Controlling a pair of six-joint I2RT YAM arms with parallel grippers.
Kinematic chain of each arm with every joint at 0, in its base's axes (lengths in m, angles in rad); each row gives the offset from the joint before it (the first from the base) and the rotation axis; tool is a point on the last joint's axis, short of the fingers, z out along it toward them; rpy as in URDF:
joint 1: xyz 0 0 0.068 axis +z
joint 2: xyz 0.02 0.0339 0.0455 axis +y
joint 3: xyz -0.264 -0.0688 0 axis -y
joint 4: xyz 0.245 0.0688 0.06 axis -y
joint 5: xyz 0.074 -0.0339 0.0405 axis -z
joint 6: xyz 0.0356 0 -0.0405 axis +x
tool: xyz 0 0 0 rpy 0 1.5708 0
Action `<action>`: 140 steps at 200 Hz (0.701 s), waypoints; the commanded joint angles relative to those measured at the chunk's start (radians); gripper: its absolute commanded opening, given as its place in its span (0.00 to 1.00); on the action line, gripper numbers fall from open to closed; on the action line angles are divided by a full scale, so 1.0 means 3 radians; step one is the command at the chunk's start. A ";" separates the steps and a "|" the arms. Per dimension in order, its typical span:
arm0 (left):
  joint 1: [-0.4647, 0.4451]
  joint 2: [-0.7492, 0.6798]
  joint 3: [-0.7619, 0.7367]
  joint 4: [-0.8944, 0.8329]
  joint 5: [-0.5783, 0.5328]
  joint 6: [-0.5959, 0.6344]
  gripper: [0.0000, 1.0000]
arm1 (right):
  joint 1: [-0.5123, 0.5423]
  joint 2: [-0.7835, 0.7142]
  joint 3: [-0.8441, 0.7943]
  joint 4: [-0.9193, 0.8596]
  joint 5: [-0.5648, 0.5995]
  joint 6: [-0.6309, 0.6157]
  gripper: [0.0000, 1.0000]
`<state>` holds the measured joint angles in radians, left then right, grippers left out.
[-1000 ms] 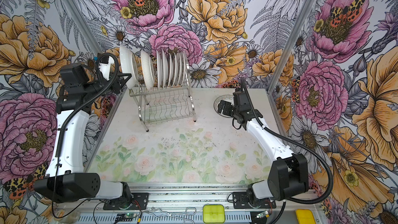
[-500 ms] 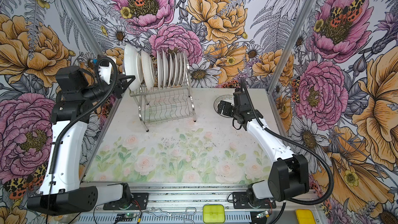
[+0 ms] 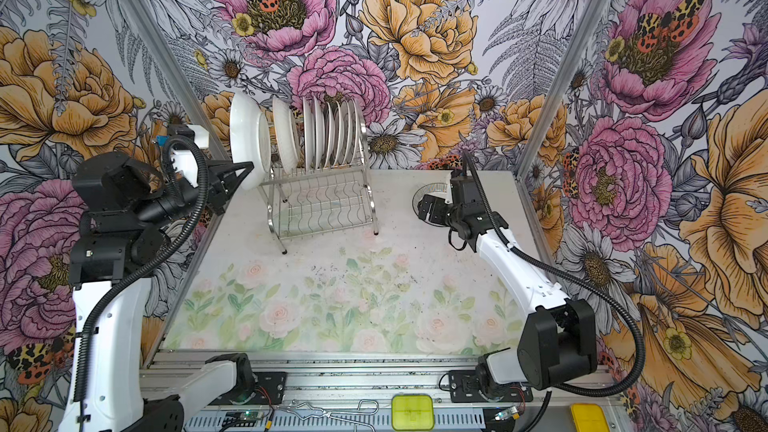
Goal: Unload the plates from the dish rack
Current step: 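Lift the orange-rimmed plate clear of the rack and carry it toward the right gripper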
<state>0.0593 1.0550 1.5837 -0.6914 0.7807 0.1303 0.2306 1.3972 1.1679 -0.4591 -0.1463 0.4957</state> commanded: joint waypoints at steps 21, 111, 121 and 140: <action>-0.0410 -0.0309 -0.0181 0.0139 -0.0368 0.0101 0.00 | -0.0020 -0.0196 0.0014 0.0012 -0.0097 0.0027 1.00; -0.2301 -0.0433 -0.0777 -0.0073 -0.2091 0.0156 0.00 | -0.0161 -0.0360 -0.0051 -0.0238 -0.0100 0.0302 0.99; -0.2522 -0.0352 -0.0804 -0.0073 -0.2327 0.0166 0.00 | -0.0222 -0.0377 -0.0057 -0.0268 -0.0101 0.0388 0.99; -0.2898 -0.0161 -0.0825 -0.0073 -0.2811 0.0205 0.00 | -0.0364 -0.0430 -0.0083 -0.0282 -0.0157 0.0509 0.99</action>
<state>-0.7078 0.9726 1.3262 -0.8383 0.1951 0.1387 0.1627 1.3163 1.1572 -0.5198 -0.1795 0.5854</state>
